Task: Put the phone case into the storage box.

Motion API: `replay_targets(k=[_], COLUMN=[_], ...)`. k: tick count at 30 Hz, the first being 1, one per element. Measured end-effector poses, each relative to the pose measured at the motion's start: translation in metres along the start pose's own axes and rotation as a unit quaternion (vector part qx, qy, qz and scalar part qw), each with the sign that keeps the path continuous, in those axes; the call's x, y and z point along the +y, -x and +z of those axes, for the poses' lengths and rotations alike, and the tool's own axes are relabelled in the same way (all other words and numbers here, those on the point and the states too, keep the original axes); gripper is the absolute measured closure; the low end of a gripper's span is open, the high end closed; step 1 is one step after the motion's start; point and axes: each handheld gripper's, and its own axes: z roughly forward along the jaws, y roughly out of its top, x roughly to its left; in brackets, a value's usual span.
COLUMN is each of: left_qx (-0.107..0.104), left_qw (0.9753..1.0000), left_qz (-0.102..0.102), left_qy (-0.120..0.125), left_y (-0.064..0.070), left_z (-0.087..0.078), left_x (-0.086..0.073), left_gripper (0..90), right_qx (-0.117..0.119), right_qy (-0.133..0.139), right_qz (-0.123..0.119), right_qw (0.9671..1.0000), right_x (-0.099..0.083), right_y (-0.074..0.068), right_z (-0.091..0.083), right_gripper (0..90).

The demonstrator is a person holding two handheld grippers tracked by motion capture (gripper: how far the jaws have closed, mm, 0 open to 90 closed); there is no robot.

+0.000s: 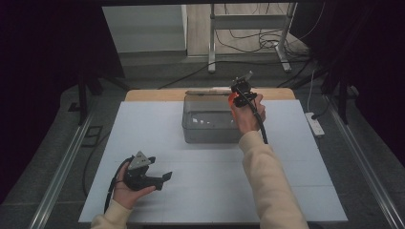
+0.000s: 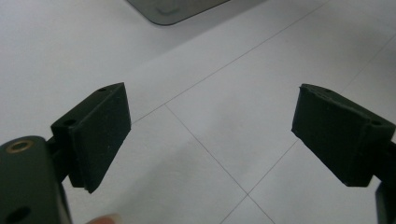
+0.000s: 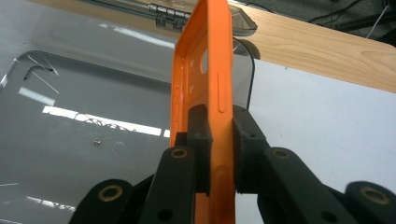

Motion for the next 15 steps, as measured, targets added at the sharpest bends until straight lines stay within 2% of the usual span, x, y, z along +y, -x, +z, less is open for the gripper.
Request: replay_targets(k=[15], left_qx=[-0.001], left_qw=[1.0000], left_qz=[0.000], left_qy=[-0.001], left_y=[0.0001], left_z=[-0.0002], left_x=[0.0001], left_gripper=[11.4], right_qx=[-0.001], right_qy=[-0.012], right_qz=[0.005], right_qw=[0.9999], right_x=[-0.0021], right_y=[-0.0048], right_z=[0.0074], right_gripper=[79.4])
